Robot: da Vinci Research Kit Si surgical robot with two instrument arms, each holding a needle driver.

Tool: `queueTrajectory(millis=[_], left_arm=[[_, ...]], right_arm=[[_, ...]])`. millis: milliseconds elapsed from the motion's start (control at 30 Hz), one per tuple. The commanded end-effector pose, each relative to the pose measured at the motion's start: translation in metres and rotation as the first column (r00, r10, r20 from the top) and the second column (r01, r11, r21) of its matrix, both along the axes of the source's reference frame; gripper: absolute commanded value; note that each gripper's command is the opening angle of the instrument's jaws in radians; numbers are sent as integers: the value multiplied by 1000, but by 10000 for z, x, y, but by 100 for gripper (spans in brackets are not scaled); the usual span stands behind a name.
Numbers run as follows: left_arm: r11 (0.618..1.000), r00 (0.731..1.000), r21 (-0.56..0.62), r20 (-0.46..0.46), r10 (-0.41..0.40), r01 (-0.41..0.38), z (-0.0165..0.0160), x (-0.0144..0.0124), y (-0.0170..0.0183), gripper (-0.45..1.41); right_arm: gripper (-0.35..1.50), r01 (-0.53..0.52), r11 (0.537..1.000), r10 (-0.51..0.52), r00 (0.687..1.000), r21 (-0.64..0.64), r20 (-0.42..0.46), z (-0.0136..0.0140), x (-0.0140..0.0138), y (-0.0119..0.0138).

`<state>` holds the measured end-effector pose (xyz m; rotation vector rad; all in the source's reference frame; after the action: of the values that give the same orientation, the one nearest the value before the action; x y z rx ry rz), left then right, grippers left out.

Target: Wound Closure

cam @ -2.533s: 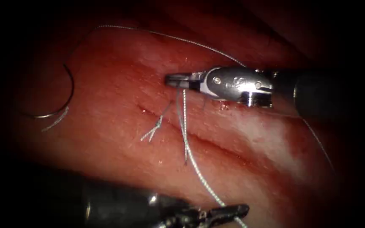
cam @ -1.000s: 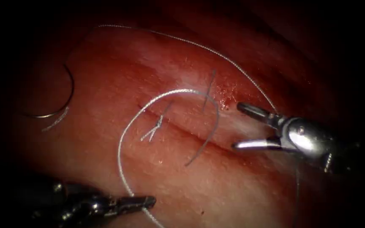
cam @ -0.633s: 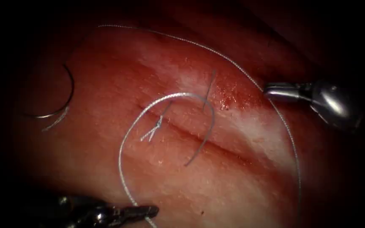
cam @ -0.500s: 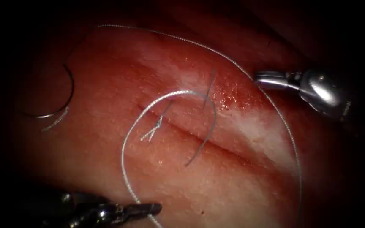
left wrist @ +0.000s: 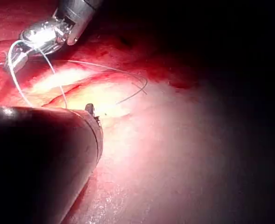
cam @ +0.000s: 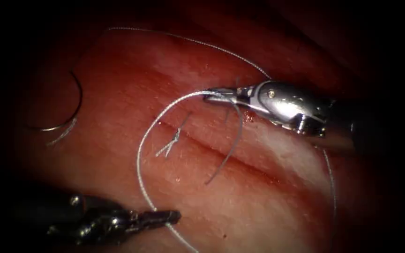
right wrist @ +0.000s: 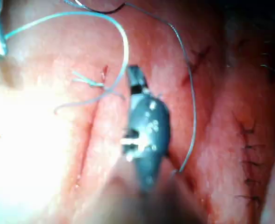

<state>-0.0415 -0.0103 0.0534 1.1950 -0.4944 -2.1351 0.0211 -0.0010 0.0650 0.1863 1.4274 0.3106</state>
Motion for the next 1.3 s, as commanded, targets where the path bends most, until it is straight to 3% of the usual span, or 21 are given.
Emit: queueTrajectory(millis=[33,467,633,833,967,1100,1133,1167,1300], left_arm=[[1000,1000,23,-2,-10,10,8,-4,-2,-45],[982,994,156,4,-113,111,68,-26,44,-45],[979,994,173,-3,-109,108,83,-35,41,-45],[977,997,197,8,-80,77,79,-47,35,-45],[977,998,206,7,-59,57,73,-61,31,-45],[977,999,210,14,-49,45,64,-72,27,-45],[977,999,211,14,-46,42,61,-74,25,-45],[976,999,212,15,-45,40,59,-75,24,-45],[975,999,218,10,-35,32,47,-79,18,-45]], right_arm=[[-35,11,1000,-11,1000,4,-12,7,9,-6],[-35,10,999,-7,997,32,-82,-32,11,-8],[-35,13,999,-10,996,35,-90,-40,19,-15],[-33,5,999,-2,996,41,-88,-42,39,-18],[-13,-6,999,9,996,42,-85,-41,51,-16],[41,-21,998,26,997,59,-76,-40,62,-13],[68,-28,998,32,997,65,-72,-39,65,-12],[81,-33,997,38,997,71,-69,-38,68,-11],[106,-54,996,58,997,76,-56,-36,77,-6]])
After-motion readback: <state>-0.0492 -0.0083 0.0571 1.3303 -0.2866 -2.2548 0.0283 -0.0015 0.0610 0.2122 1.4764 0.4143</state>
